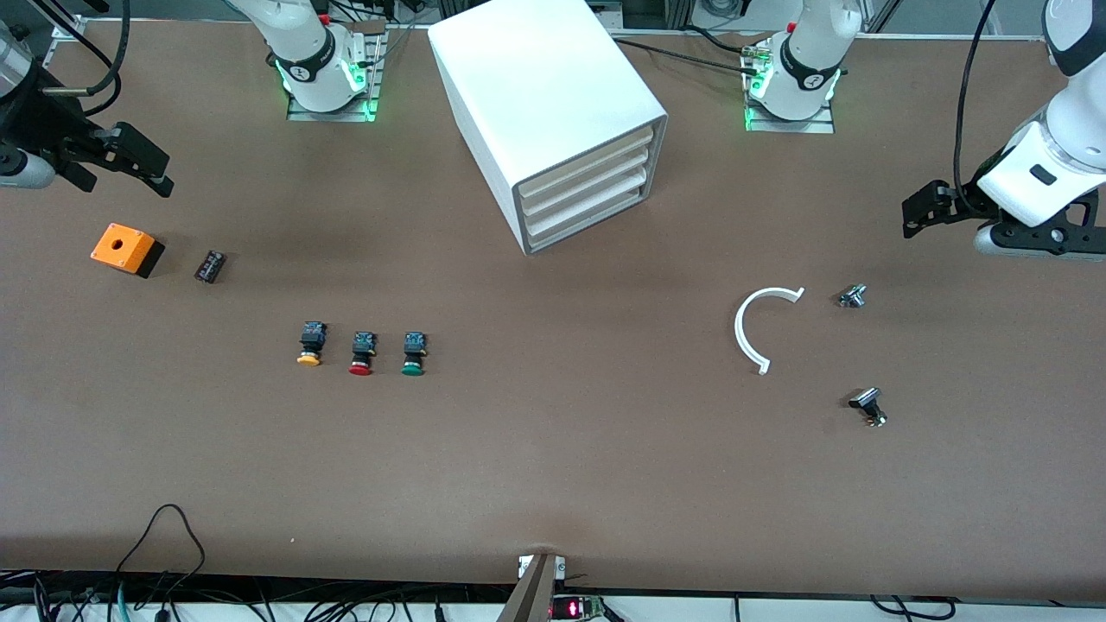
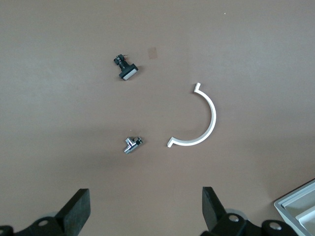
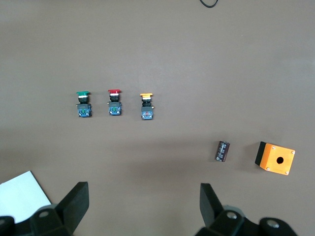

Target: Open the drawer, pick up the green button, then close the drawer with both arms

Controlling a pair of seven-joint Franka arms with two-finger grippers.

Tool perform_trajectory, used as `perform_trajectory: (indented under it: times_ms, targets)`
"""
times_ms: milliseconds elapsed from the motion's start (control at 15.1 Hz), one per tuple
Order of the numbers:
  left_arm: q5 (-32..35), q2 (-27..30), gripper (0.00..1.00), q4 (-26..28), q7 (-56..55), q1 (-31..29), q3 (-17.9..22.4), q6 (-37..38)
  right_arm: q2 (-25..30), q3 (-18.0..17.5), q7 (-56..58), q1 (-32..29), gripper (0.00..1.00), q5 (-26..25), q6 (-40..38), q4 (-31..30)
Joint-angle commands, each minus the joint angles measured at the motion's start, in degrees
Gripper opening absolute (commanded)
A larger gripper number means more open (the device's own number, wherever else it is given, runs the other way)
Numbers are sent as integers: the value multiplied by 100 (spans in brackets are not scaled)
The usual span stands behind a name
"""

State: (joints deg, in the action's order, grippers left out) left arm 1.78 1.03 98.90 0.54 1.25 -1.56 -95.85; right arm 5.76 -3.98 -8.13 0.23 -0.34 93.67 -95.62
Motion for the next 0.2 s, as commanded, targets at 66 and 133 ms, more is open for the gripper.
perform_trajectory:
  times_ms: [66, 133]
  targets:
    - [-73, -147, 100, -301, 69, -10, -29, 233, -22, -59, 127, -76, 100, -10, -24, 140]
    - [-81, -147, 100, -301, 69, -10, -29, 233, -22, -51, 154, -85, 100, -10, -59, 148]
